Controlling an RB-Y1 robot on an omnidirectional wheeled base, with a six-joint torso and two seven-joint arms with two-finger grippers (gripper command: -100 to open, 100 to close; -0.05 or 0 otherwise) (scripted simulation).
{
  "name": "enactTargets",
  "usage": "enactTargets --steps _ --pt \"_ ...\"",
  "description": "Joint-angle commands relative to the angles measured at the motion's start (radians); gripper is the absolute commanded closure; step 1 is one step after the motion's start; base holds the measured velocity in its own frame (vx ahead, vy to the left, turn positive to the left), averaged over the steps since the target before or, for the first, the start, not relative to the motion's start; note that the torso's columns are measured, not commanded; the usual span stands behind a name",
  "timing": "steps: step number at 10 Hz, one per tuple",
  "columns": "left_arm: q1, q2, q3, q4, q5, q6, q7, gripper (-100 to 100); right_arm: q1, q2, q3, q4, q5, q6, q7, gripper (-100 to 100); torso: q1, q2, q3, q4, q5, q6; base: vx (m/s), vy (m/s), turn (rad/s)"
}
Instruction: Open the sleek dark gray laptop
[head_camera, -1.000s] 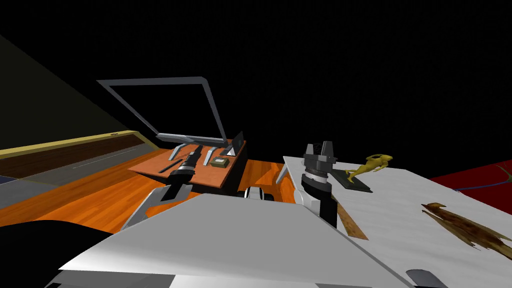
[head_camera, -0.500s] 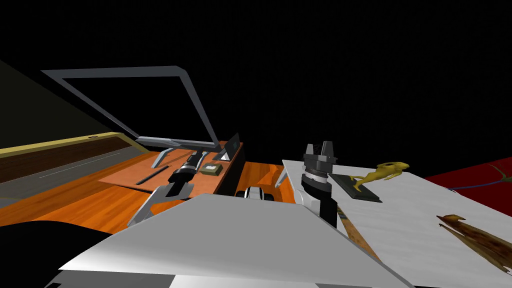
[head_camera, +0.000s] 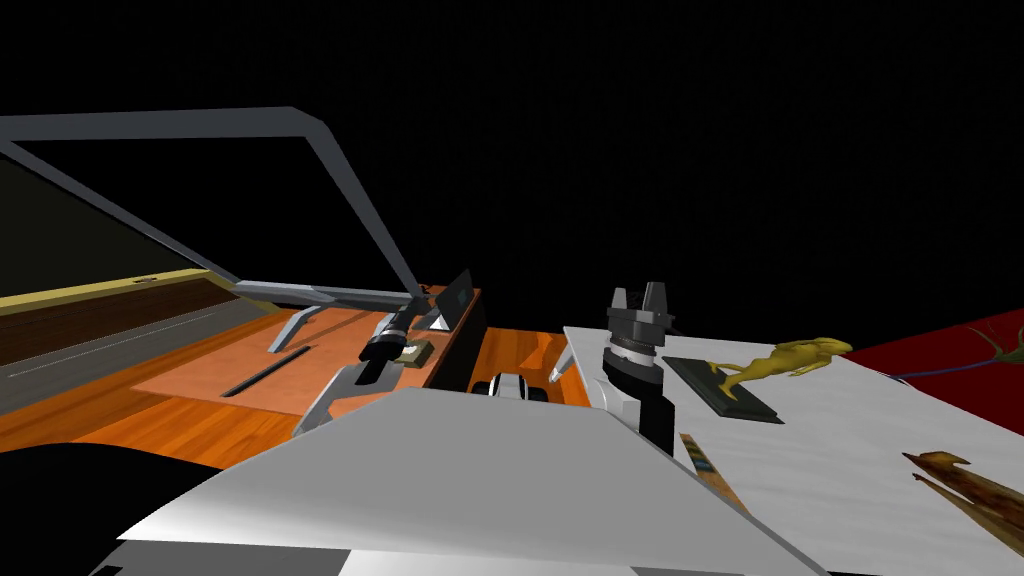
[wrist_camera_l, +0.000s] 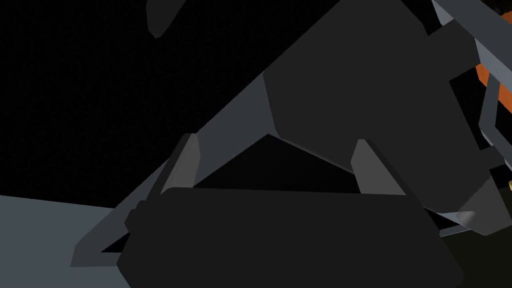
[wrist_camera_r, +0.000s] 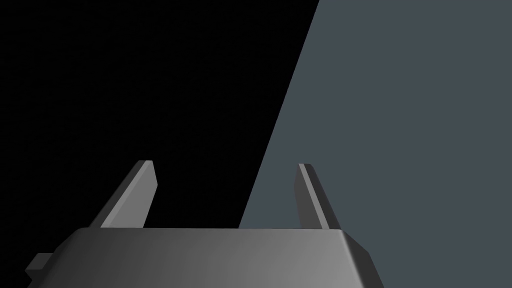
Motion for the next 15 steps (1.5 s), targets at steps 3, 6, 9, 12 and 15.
enactTargets --steps 3,6,9,12,15 --pt "-0.015 -0.109 -0.083 -0.023 0.022 0.056 -0.022 -100 0.000 0.000 0.000 0.000 0.000 0.000 0.000 0 -0.003 -0.012 -0.006 -0.004 0.002 0.011 0.022 -0.004 -0.014" --pt "-0.019 -0.181 -0.106 -0.032 0.028 0.068 -0.028 -100 0.000 0.000 0.000 0.000 0.000 0.000 0.000 0 -0.005 -0.015 -0.008 -0.004 0.001 0.012 0.014 -0.014 -0.010" --pt "-0.021 -0.264 -0.123 -0.039 0.032 0.074 -0.031 -100 0.000 0.000 0.000 0.000 0.000 0.000 0.000 0 0.000 -0.001 -0.001 0.000 0.000 0.000 0.029 -0.007 -0.020" --pt "-0.018 -0.252 -0.121 -0.043 0.031 0.075 -0.030 -100 0.000 0.000 0.000 0.000 0.000 0.000 0.000 0 0.000 0.002 0.001 0.001 0.000 -0.001 0.013 0.002 -0.011" --pt "-0.021 -0.246 -0.132 -0.064 0.068 0.121 0.005 100 0.000 0.000 0.000 0.000 0.000 0.000 0.000 0 0.003 -0.001 0.000 -0.001 0.002 -0.002 0.001 0.020 0.014"
